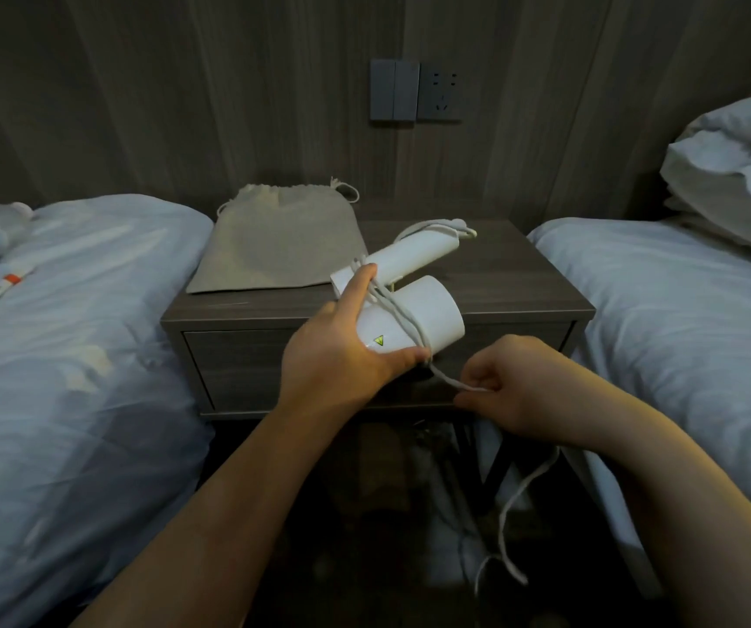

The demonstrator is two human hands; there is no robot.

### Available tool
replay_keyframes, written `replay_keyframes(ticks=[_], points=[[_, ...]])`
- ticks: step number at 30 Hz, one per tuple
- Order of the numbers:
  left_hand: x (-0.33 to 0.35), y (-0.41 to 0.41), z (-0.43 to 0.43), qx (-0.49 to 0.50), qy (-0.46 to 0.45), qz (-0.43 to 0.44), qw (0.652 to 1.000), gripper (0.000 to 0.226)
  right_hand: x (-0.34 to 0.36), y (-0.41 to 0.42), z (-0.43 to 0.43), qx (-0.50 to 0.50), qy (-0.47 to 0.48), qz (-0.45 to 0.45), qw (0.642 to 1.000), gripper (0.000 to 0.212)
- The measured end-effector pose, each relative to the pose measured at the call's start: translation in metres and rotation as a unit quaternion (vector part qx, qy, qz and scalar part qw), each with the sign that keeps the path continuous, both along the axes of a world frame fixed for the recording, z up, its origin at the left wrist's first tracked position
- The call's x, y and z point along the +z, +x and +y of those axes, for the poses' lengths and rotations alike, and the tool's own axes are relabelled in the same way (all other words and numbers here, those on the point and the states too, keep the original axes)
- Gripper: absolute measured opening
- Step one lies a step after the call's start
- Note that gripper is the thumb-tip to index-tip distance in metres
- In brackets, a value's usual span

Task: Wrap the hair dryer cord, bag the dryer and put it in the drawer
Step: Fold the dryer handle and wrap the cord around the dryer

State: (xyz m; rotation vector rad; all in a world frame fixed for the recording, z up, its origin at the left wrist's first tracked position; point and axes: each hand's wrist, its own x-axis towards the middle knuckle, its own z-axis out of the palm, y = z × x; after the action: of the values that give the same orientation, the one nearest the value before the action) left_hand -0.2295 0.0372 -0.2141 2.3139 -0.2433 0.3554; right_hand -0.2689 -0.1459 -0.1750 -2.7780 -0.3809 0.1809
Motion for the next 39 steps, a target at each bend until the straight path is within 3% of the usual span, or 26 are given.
replay_keyframes(ticks=[5, 9, 13, 15, 17, 19, 21, 22, 24, 26, 29, 30, 33, 36, 39], points=[[0.003, 0.001, 0.009, -0.051, 0.133, -0.043, 0.989, 0.102, 0.002, -0.002, -0.010, 0.033, 0.035, -0.038, 0.998, 0.014], [-0.003, 0.000, 0.006, -0.085, 0.204, -0.064, 0.973, 0.101, 0.000, -0.002, -0.009, -0.014, 0.024, -0.157, 0.987, 0.011], [-0.008, 0.000, 0.006, -0.088, 0.232, -0.072, 0.966, 0.102, -0.001, -0.003, -0.006, -0.051, -0.057, -0.238, 0.968, 0.035], [-0.008, 0.000, 0.008, -0.103, 0.244, -0.058, 0.963, 0.102, -0.002, -0.002, -0.004, -0.048, -0.086, -0.233, 0.967, 0.042], [-0.007, 0.000, 0.008, -0.116, 0.257, -0.054, 0.958, 0.102, -0.001, 0.000, -0.005, -0.050, -0.057, -0.189, 0.979, 0.044], [-0.007, 0.000, 0.007, -0.125, 0.268, -0.055, 0.954, 0.100, 0.001, 0.001, -0.012, -0.012, 0.040, -0.077, 0.996, 0.032], [-0.008, 0.001, 0.008, -0.131, 0.294, -0.057, 0.945, 0.098, 0.007, -0.001, -0.022, 0.083, 0.076, 0.035, 0.993, 0.005], [-0.008, 0.002, 0.009, -0.134, 0.305, -0.053, 0.941, 0.098, 0.009, -0.002, -0.027, 0.113, 0.063, 0.058, 0.990, 0.013], [-0.010, 0.004, 0.011, -0.138, 0.319, -0.045, 0.937, 0.099, 0.006, 0.000, -0.033, 0.115, 0.052, 0.035, 0.991, 0.024], [-0.012, 0.005, 0.011, -0.142, 0.333, -0.057, 0.930, 0.100, 0.001, 0.006, -0.031, 0.079, 0.068, -0.052, 0.993, 0.021], [-0.011, 0.002, 0.008, -0.175, 0.348, -0.058, 0.919, 0.098, -0.002, 0.010, -0.023, -0.026, 0.074, -0.182, 0.980, 0.005], [-0.011, 0.001, 0.007, -0.185, 0.353, -0.056, 0.916, 0.097, -0.002, 0.010, -0.023, -0.070, 0.057, -0.203, 0.975, 0.017], [-0.011, 0.000, 0.007, -0.198, 0.350, -0.061, 0.913, 0.097, 0.000, 0.010, -0.026, -0.121, -0.021, -0.216, 0.969, 0.041], [-0.012, 0.000, 0.008, -0.209, 0.351, -0.064, 0.911, 0.099, 0.006, 0.011, -0.033, -0.078, 0.109, -0.152, 0.979, 0.026], [-0.015, -0.001, 0.006, -0.224, 0.361, -0.060, 0.903, 0.100, 0.010, 0.014, -0.046, -0.009, 0.197, -0.104, 0.975, 0.031]])
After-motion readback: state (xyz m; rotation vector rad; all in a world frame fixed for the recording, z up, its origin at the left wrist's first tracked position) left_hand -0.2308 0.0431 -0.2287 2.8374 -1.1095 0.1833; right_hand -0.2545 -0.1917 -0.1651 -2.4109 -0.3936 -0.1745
